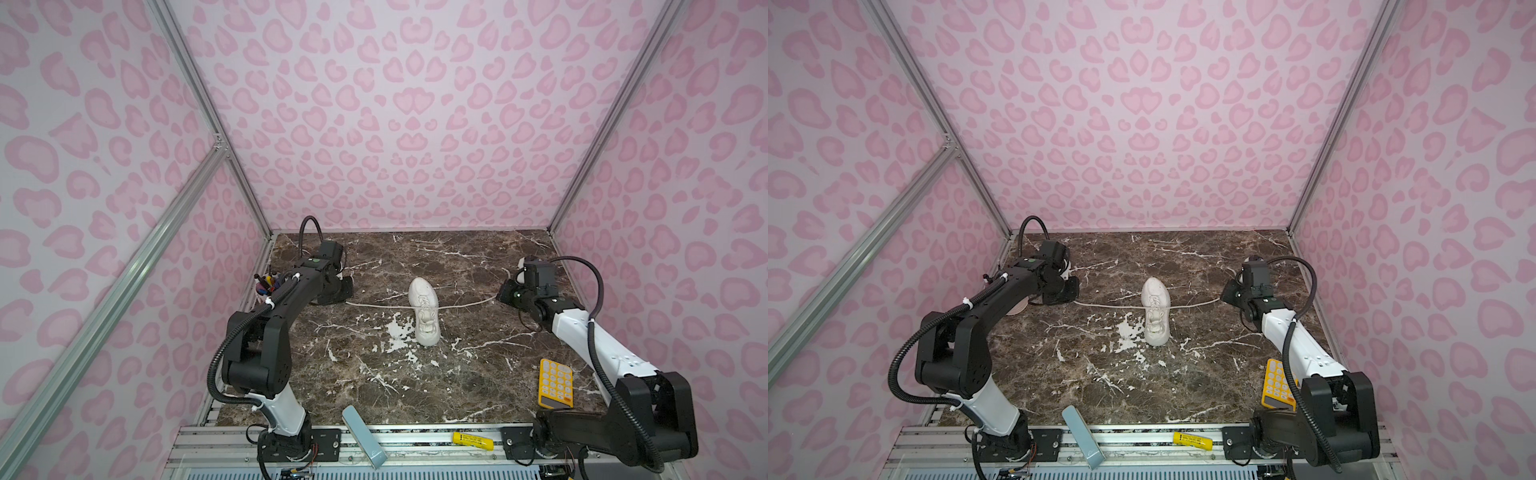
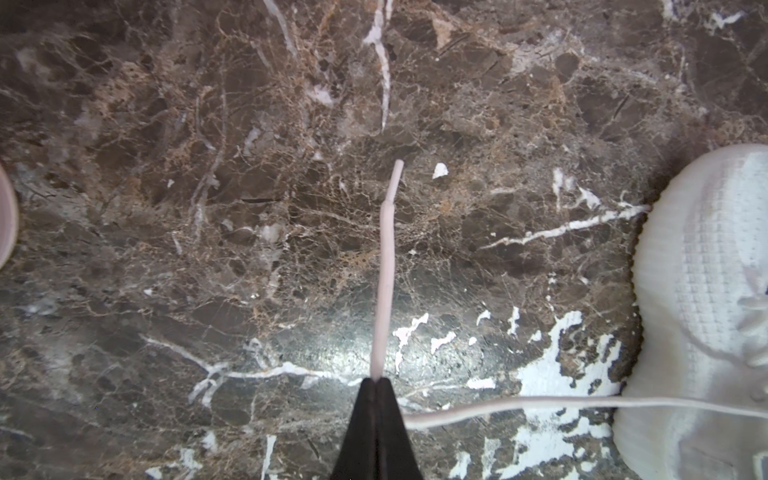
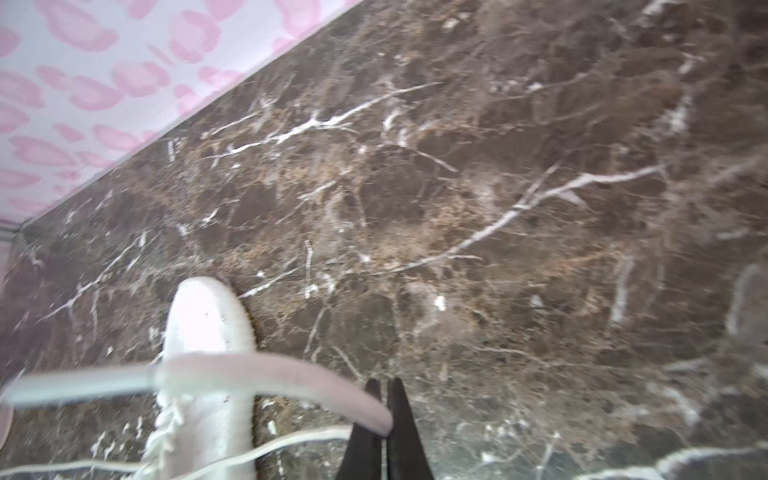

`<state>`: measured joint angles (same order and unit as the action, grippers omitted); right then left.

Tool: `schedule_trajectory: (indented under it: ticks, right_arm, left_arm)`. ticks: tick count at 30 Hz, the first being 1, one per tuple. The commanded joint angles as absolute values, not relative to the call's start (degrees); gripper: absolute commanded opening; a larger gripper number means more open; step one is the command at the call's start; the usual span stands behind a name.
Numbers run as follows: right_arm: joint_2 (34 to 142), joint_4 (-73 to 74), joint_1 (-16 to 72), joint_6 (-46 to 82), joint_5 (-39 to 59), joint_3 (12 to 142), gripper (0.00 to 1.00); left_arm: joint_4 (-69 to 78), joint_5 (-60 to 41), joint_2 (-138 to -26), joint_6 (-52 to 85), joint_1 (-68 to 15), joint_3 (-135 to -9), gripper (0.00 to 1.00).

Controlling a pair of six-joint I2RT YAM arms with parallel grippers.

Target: Tie the shoes

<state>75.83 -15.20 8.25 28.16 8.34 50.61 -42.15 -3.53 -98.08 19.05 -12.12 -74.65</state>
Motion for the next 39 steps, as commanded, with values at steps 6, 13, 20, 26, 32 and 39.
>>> schedule_trajectory:
  ticks: [6,13,20,26,32,39]
  right_arm:
    - [80.83,-22.56,18.98,25.94,6.72,60.13,0.01]
    - [85.70,-25.20,25.85,25.98,7.81,68.71,0.01]
    - [93.40,-27.55,31.32,25.87,8.92,77.83,0.02]
    - [96.16,-24.79,35.87,30.02,9.29,78.45,0.02]
    - [99.58,-24.15,38.69,31.76,10.05,81.43,0.02]
    - [106.46,-23.46,39.68,34.34,9.14,87.28,0.02]
  left_arm:
    - [-42.45,-4.92,-97.49,19.69,-12.55,-75.75,0.04]
    - [-42.22,-5.88,-97.60,20.17,-13.29,-76.73,0.03]
    - [-41.55,-6.41,-97.73,20.80,-14.23,-76.39,0.03]
    - [-40.69,-7.01,-98.25,21.18,-14.26,-76.60,0.03]
    - [-40.67,-7.58,-99.42,20.83,-14.31,-78.53,0.03]
    - [-39.48,-8.22,-98.73,21.33,-14.33,-77.43,0.03]
